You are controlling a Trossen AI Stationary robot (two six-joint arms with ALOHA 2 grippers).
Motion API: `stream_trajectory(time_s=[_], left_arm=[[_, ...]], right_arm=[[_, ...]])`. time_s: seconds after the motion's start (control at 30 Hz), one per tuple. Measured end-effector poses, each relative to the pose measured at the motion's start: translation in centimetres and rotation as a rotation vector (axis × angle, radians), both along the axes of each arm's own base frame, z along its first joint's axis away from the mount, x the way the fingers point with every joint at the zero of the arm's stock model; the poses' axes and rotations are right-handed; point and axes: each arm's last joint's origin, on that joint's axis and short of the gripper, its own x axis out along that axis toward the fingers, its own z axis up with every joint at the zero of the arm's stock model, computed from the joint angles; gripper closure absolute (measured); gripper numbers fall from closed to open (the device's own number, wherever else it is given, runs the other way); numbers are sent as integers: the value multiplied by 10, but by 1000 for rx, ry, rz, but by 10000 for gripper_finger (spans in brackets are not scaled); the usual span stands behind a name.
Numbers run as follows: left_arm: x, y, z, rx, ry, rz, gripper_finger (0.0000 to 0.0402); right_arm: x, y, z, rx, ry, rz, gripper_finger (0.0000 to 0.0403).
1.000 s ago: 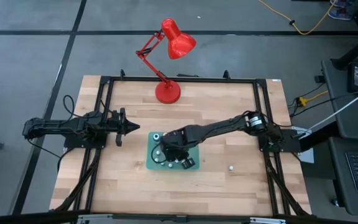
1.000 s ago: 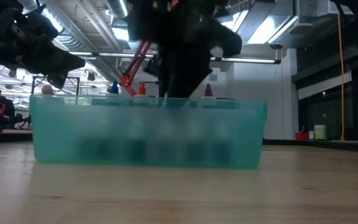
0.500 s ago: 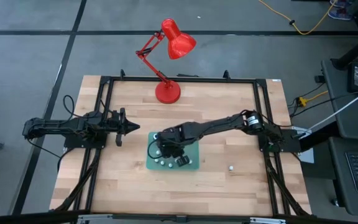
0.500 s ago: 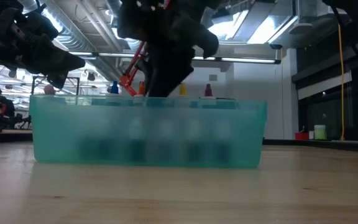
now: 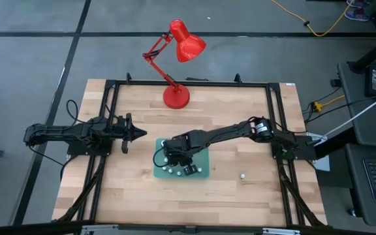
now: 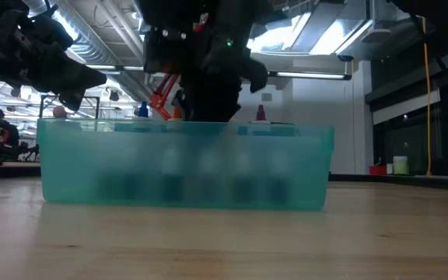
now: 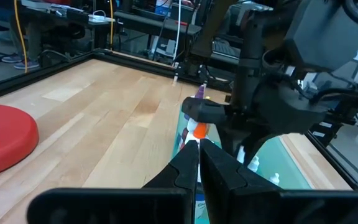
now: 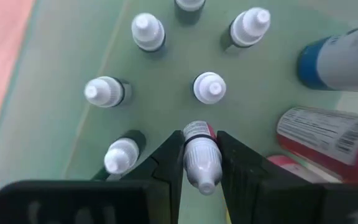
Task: Pick & Place food coloring
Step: Put the small pink bottle into the green bin
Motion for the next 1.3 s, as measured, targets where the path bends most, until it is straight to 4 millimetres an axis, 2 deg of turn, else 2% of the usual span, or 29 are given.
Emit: stream_trajectory(time_s=[0.3,0.6,1.03,1.3], left_arm=[[0,0,0,0,0,0,392],[0,0,0,0,0,0,390],[0,0,0,0,0,0,392],[0,0,0,0,0,0,394]], right_arm=[[6,-1,-8,-1,-21,-23,315],[4,0,-8,4,-6,2,315],[1,1,-9,20,36,-53,315],[-1,9,-11,-34,36,-43,315]])
